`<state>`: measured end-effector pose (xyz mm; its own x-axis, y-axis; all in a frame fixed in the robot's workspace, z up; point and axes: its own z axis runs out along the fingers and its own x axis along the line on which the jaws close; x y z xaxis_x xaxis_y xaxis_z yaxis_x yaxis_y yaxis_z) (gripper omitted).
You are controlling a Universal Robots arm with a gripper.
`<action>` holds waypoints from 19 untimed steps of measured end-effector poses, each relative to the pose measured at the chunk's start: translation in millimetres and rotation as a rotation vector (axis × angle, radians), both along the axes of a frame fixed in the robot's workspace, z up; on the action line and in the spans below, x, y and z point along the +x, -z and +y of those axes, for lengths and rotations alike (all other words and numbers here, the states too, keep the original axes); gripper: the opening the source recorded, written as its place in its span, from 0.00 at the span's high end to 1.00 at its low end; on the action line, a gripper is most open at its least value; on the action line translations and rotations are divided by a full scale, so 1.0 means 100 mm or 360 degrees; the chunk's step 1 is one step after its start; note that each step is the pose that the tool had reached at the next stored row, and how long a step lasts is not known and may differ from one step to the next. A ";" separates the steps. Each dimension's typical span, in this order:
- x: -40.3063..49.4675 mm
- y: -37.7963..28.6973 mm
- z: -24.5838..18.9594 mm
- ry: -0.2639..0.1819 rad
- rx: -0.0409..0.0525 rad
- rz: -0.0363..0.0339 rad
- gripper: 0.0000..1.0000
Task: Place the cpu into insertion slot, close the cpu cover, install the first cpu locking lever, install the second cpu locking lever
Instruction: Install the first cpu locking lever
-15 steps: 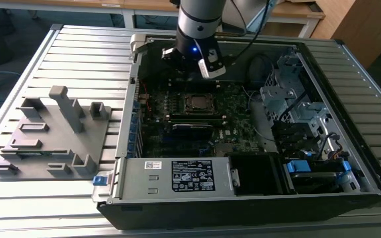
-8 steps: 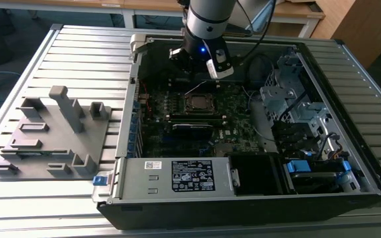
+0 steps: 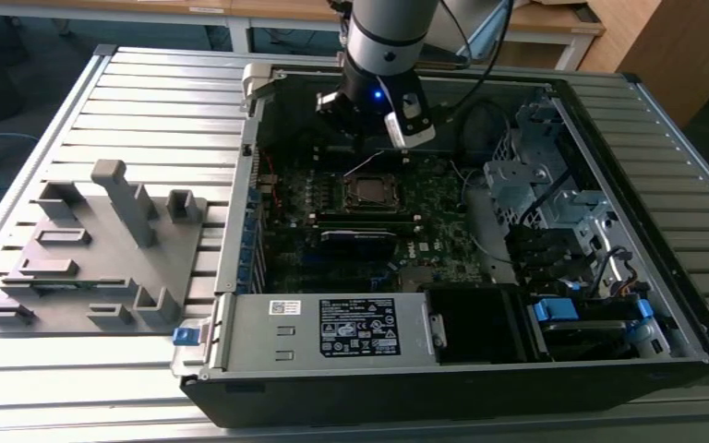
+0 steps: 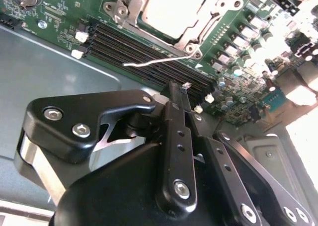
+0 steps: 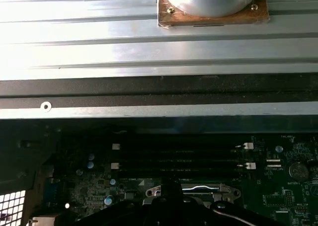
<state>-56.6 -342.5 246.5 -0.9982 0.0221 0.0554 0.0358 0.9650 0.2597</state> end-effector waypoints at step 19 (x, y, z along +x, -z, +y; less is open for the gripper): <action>-0.001 0.031 0.000 0.0000 0.0009 -0.0005 0.90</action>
<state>-56.7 -342.5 243.4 -0.9984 0.0219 0.0523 0.0350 0.9636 0.2652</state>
